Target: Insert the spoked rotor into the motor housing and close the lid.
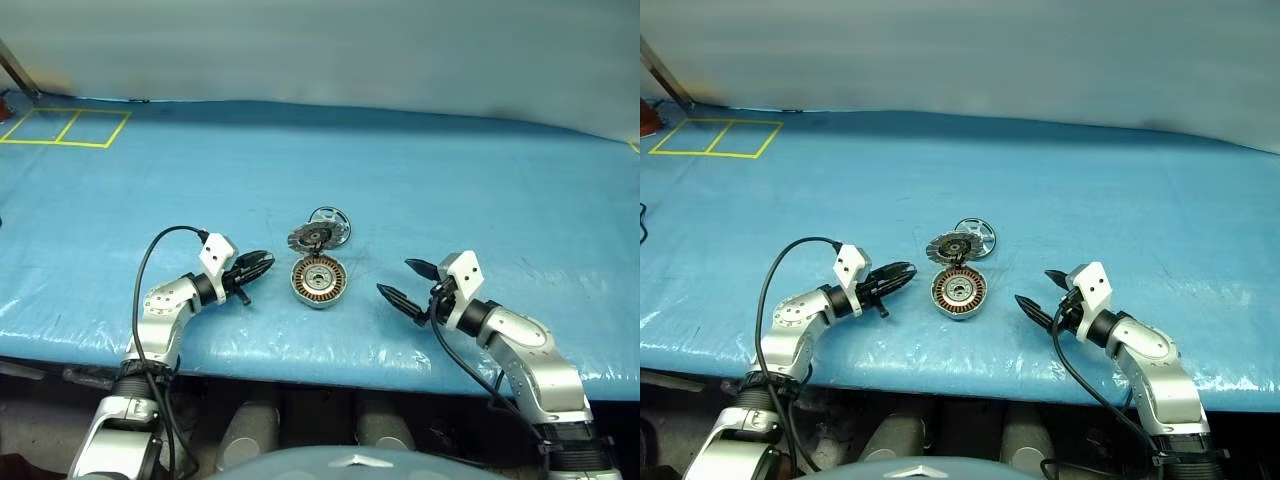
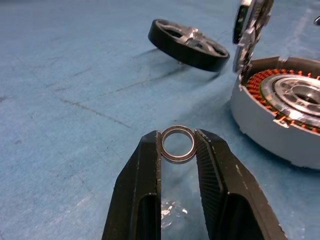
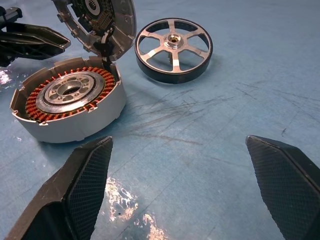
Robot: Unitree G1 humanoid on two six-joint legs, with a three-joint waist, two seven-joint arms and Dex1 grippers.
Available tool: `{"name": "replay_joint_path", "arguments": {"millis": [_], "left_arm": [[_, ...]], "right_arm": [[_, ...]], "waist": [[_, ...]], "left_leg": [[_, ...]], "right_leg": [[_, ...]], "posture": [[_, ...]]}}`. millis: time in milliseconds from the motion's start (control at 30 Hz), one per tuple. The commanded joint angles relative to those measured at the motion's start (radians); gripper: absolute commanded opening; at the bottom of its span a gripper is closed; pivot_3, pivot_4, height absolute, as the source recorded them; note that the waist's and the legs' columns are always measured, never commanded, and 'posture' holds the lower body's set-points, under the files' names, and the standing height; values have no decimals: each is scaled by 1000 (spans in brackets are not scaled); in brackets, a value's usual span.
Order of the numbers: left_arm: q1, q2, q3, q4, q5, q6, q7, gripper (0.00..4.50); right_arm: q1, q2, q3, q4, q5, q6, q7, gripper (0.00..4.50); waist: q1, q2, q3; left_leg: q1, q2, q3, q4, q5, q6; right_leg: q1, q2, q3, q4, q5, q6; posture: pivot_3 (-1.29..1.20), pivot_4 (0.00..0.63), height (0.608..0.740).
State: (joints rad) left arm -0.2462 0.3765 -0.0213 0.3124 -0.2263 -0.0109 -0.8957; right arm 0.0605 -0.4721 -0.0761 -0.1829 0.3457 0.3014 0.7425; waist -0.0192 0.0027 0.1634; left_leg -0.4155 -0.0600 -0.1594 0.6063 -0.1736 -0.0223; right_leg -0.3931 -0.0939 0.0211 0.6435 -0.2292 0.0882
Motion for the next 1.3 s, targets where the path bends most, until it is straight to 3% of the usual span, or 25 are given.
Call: {"name": "replay_joint_path", "arguments": {"millis": [33, 500, 967, 1300], "left_arm": [[13, 6, -6, -66, -44, 14, -50, 639], [-29, 44, -92, -133, -74, 91, -237, 639], [-201, -27, -197, 47, 21, 41, -255, 639], [-231, -45, -243, 103, 70, 19, -281, 639]], "right_arm": [[3, -1, -14, -17, 11, -26, 0, 4500], [74, -10, -19, -69, 59, -63, 58, 4500], [109, 4, 8, -101, 67, -93, 63, 4500], [123, 5, 55, -117, 61, -130, 97, 4500]], "waist": [[0, 0, 0], [0, 0, 0], [3, -1, 1], [2, -1, 1]], "left_leg": [[0, 0, 0, 0, 0, 0], [0, 0, 0, 0, 0, 0], [0, 0, 0, 0, 0, 0], [0, 0, 0, 0, 0, 0]], "right_leg": [[0, 0, 0, 0, 0, 0], [0, 0, 0, 0, -1, -1], [0, 1, 0, 0, 1, 3], [0, 1, 0, 0, 2, 4]], "posture": [[0, 150, 740], [0, 150, 740], [0, 150, 740], [0, 150, 740]]}}
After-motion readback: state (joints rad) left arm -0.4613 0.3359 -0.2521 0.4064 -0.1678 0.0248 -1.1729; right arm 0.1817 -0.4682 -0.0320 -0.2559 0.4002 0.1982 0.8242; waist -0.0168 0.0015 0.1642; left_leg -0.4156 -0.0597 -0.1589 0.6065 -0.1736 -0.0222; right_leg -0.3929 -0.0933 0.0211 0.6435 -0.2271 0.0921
